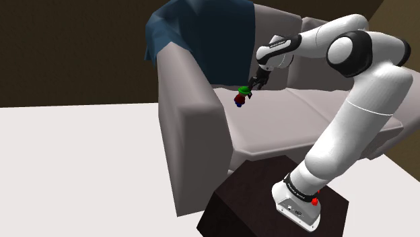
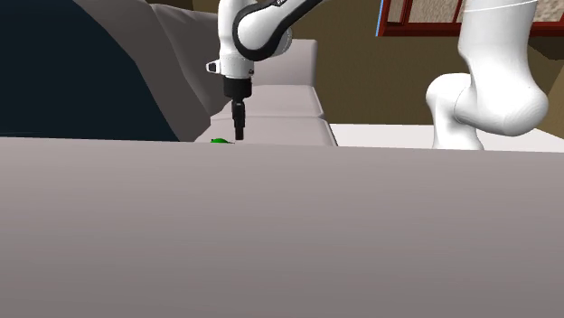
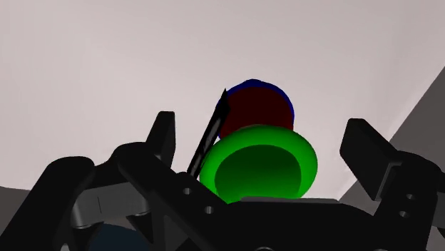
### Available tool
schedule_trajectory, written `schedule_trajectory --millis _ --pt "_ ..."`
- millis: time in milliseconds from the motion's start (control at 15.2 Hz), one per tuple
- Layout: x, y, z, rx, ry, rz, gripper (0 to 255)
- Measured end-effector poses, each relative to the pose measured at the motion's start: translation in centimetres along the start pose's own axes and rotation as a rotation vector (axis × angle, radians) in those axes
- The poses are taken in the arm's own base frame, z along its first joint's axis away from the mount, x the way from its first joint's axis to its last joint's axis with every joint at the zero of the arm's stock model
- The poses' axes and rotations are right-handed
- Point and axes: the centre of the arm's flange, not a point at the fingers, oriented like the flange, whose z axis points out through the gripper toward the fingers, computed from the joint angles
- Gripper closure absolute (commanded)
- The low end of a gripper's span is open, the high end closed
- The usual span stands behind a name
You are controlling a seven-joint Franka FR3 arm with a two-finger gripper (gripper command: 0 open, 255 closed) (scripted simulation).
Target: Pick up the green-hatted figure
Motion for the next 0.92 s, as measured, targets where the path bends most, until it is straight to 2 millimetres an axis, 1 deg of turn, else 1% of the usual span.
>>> schedule_trajectory --millis 66,198,594,660,924 --pt "0.3 0.7 0.5 0.0 -0.001 0.005 0" --pt "0.3 1.2 1.4 0.0 -0.001 0.008 0" --pt "0.1 1.5 4.6 0.0 -0.001 0.009 0" --pt "0.2 1.5 4.7 0.0 -0.001 0.009 255" --pt "0.2 1.6 4.9 0.0 -0.001 0.01 255"
